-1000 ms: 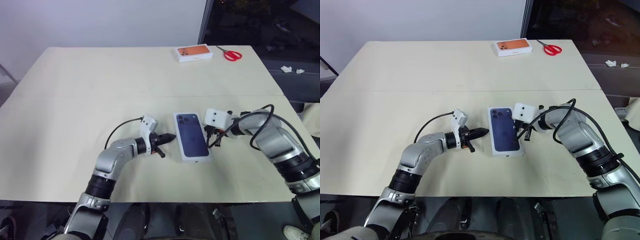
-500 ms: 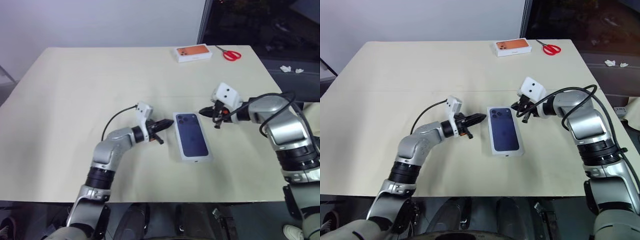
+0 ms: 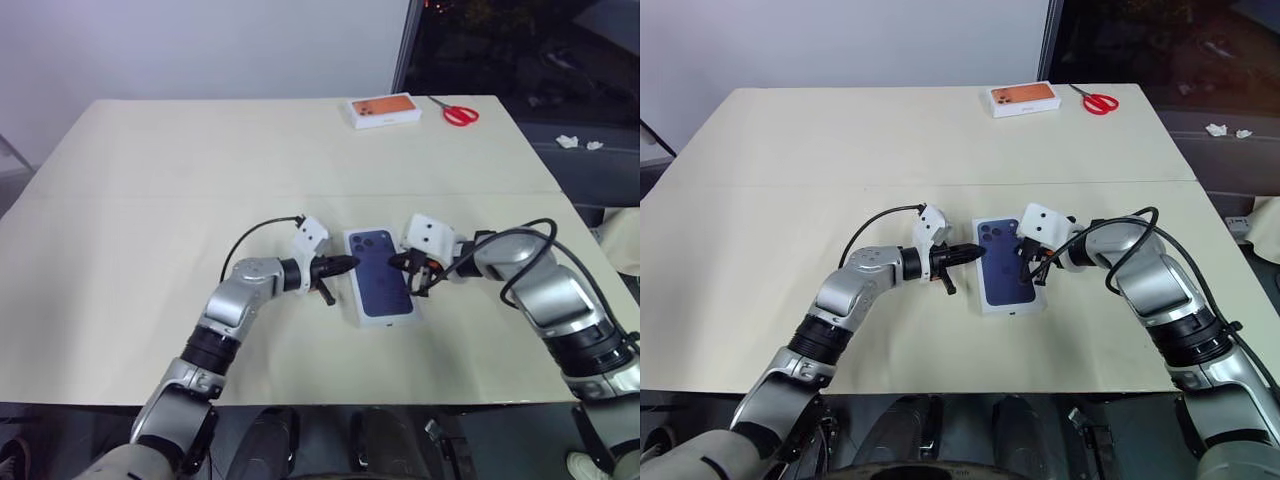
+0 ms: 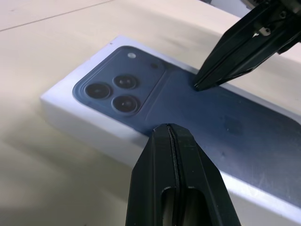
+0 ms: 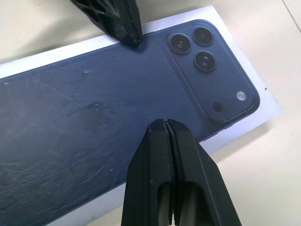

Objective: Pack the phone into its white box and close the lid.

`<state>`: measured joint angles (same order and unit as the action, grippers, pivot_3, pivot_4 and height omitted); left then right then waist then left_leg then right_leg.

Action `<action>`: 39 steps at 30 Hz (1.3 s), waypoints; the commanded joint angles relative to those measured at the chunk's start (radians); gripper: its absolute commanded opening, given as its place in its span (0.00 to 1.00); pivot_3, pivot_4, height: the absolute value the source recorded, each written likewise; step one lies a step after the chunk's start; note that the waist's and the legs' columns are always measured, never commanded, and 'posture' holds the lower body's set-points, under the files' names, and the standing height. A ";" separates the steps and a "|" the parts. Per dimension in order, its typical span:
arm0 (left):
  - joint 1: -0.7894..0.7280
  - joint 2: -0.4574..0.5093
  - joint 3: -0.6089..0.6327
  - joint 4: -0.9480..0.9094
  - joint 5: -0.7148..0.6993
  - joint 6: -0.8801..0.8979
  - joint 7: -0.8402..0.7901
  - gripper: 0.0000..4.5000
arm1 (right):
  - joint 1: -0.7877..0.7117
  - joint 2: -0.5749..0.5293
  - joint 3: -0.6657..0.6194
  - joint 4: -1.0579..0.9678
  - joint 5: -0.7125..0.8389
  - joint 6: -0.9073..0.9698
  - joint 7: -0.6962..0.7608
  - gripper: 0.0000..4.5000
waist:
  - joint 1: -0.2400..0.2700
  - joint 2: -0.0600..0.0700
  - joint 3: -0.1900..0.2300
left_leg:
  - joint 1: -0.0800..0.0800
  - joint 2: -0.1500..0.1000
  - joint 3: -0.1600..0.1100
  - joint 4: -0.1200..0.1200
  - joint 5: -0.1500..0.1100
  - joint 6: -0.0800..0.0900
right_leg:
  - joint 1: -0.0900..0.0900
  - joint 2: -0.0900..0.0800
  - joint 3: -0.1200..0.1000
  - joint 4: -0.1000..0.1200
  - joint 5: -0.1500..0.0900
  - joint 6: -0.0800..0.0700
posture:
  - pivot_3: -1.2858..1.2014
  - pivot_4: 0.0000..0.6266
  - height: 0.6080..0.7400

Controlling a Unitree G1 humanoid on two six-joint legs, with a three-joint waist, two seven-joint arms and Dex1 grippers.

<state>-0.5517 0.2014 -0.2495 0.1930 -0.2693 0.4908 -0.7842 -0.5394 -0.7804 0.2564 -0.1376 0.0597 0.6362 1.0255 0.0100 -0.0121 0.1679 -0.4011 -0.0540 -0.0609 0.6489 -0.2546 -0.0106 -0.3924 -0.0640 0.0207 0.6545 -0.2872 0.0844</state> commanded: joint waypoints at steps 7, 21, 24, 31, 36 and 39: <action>0.086 0.030 0.049 -0.252 -0.168 0.178 -0.083 0.00 | 0.033 -0.104 -0.129 -0.193 0.256 0.136 0.186 0.01 | 0.003 0.000 0.001 | -0.008 0.000 0.000 0.000 0.000 0.000 | -0.009 0.000 0.000 0.000 0.000 0.000 | 0.52 0.24 1.00; 0.121 0.031 -0.045 -0.165 -0.098 0.157 -0.067 0.00 | 0.098 -0.115 0.009 -0.173 0.125 0.021 0.118 0.01 | -0.004 -0.002 -0.002 | 0.004 0.001 0.000 -0.001 -0.001 0.001 | 0.005 0.000 0.000 -0.003 0.000 0.000 | 0.52 0.24 1.00; 0.103 0.022 0.026 -0.160 -0.141 0.181 -0.055 0.12 | 0.039 -0.049 -0.071 -0.150 0.232 0.136 0.108 0.06 | -0.001 -0.002 -0.001 | 0.002 0.001 0.000 -0.001 -0.001 0.002 | 0.003 0.000 0.000 -0.003 0.000 0.000 | 0.52 0.24 1.00; 0.066 0.153 0.247 -0.225 -0.244 0.187 -0.071 0.84 | -0.035 0.014 -0.208 -0.084 0.351 0.199 0.057 0.76 | 0.001 -0.002 -0.001 | -0.007 0.001 -0.001 0.001 -0.001 0.001 | -0.008 0.000 0.000 0.000 0.000 0.000 | 0.52 0.24 1.00; 0.100 0.316 0.390 -0.224 -0.301 0.189 -0.145 1.00 | -0.003 0.023 -0.261 -0.040 0.339 0.056 0.043 0.99 | 0.000 -0.002 0.000 | -0.007 0.000 0.000 0.000 -0.001 0.001 | -0.008 -0.001 0.000 0.000 0.000 0.000 | 0.52 0.24 1.00; 0.179 0.406 0.441 -0.239 -0.295 0.130 -0.196 1.00 | 0.029 0.018 -0.289 -0.037 0.345 -0.030 0.052 0.99 | -0.005 -0.001 0.000 | -0.007 0.000 0.000 -0.001 -0.001 0.001 | -0.008 -0.001 0.000 -0.001 0.000 0.000 | 0.52 0.24 1.00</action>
<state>-0.3853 0.5954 0.1606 -0.0154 -0.5569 0.6581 -0.9516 -0.5061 -0.7576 0.0116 -0.1643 0.3953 0.6525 1.0693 0.0051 -0.0135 0.1680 -0.4086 -0.0536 -0.0606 0.6478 -0.2552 -0.0098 -0.4010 -0.0651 0.0215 0.6533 -0.2871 0.0844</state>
